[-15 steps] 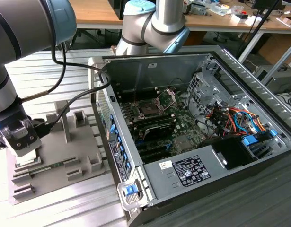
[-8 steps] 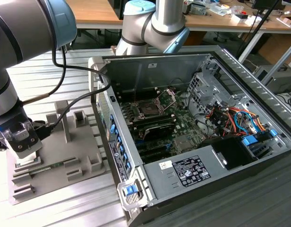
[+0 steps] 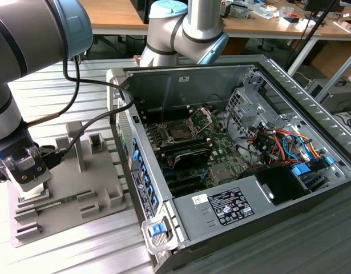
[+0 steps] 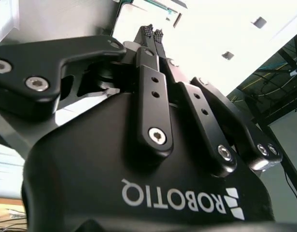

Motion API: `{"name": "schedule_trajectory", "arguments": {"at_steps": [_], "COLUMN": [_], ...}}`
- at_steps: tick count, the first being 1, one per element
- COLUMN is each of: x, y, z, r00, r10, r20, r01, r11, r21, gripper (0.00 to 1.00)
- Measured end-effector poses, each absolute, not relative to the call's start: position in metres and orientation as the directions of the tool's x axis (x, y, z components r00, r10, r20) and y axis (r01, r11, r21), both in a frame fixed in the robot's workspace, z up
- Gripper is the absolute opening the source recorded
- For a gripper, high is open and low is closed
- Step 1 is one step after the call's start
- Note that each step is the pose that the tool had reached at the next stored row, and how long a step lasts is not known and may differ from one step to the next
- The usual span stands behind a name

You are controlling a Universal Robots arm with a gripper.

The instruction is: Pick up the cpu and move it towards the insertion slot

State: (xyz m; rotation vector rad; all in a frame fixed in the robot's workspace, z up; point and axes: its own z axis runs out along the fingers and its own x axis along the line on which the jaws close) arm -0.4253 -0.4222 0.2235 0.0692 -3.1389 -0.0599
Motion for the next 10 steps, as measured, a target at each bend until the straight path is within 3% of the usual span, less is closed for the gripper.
{"name": "schedule_trajectory", "arguments": {"at_steps": [1, 3, 4, 7, 10], "x": [-0.4253, -0.4253, -0.4253, -0.4253, -0.4253], "y": [-0.4222, -0.4222, -0.4222, -0.4222, -0.4222], "z": [0.2235, 0.2234, 0.2234, 0.2233, 0.2233], "r00": [-0.999, -0.999, -0.999, -0.999, -0.999], "r10": [-0.044, -0.044, -0.044, -0.044, -0.044], "r20": [0.001, 0.001, 0.001, 0.001, 0.001], "r01": [-0.044, -0.044, -0.044, -0.044, -0.044], "r11": [0.998, 0.998, 0.998, 0.998, 0.998], "r21": [0.038, 0.038, 0.038, 0.038, 0.038], "gripper": [0.16, 0.29, 0.29, 0.47, 0.53]}}
